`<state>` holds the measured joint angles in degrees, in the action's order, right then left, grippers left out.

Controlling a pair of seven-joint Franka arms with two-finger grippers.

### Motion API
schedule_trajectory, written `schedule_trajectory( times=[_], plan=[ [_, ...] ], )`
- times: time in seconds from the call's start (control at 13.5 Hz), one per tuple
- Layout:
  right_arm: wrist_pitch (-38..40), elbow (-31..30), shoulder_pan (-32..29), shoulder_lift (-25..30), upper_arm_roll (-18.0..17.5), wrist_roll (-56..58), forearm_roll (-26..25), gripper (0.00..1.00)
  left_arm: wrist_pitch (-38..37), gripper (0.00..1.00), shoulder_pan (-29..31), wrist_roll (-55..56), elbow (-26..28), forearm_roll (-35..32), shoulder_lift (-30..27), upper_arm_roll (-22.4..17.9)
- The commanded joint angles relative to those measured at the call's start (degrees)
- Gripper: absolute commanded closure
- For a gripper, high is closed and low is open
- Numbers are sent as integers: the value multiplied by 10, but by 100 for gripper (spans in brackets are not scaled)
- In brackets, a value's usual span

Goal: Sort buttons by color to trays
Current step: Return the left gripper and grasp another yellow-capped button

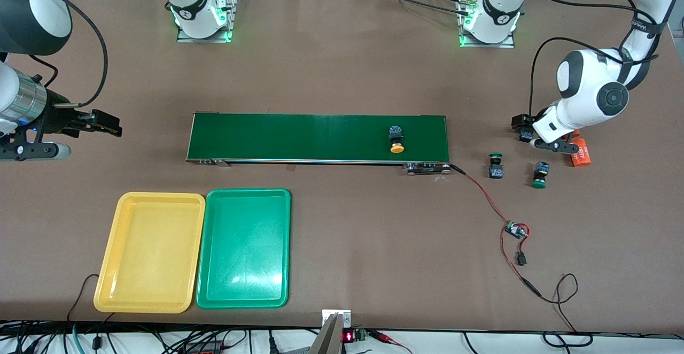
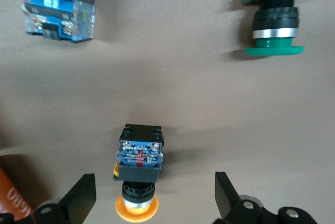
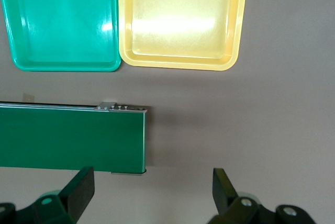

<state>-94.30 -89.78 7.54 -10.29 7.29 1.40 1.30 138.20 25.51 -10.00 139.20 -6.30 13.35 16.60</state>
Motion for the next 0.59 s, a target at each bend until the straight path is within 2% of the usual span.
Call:
schedule_trajectory(
  times=[0.0,0.22,0.3,0.37,0.52],
  plan=[
    [-153,-334,17,203,4,1,5,0,13,0,21,0,-1,-14,18,0],
    [-153,-334,17,203,4,1,5,0,26,0,24,0,-2,-14,33,0],
    [-153,-334,17,202,4,1,5,0,26,4,24,0,-2,-14,36,0],
    [-153,-334,17,202,4,1,5,0,26,18,24,-1,-2,-14,36,0],
    [-153,-333,17,201,4,1,5,0,26,63,25,-8,-2,-14,36,-2]
  ],
)
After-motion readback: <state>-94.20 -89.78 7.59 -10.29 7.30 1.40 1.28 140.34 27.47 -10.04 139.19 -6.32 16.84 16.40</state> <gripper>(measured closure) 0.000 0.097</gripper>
